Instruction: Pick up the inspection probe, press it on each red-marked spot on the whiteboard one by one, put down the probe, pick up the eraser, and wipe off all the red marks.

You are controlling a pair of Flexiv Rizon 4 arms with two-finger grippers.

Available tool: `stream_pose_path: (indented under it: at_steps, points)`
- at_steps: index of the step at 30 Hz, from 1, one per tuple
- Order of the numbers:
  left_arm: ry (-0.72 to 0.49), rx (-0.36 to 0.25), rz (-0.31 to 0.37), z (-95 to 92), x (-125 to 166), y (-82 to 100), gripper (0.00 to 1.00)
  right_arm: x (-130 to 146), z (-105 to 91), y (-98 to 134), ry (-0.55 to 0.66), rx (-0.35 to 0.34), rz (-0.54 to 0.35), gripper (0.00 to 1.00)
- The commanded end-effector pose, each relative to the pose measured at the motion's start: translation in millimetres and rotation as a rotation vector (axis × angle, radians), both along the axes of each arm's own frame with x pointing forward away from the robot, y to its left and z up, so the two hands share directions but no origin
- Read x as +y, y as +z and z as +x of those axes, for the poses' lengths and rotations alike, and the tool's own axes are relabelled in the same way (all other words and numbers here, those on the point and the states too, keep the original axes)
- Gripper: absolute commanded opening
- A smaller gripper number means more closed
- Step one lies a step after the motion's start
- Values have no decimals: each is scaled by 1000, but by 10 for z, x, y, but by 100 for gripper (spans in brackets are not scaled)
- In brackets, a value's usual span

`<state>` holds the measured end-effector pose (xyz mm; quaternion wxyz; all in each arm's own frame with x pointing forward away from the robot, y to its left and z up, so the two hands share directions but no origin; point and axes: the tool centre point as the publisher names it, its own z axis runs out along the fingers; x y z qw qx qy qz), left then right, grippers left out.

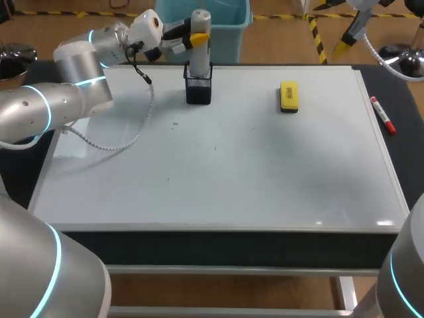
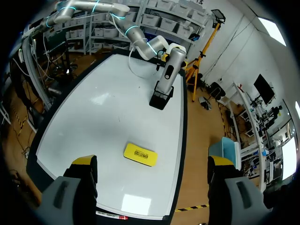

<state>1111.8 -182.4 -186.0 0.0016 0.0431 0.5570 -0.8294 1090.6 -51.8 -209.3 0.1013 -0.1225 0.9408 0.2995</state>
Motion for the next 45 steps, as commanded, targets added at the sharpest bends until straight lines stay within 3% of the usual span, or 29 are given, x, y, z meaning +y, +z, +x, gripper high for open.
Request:
stream_pose_path:
  at_steps: [1, 21, 45]
  points:
    - [-19, -10, -2, 65, 1, -84, 0, -5, 0, 6, 2, 1, -4, 100]
    - [1, 23, 32, 127, -84, -490, 0, -5, 0, 6, 2, 1, -4, 100]
    - [18, 74, 52, 174, -91, -721, 0, -5, 0, 6, 2, 1, -4, 100]
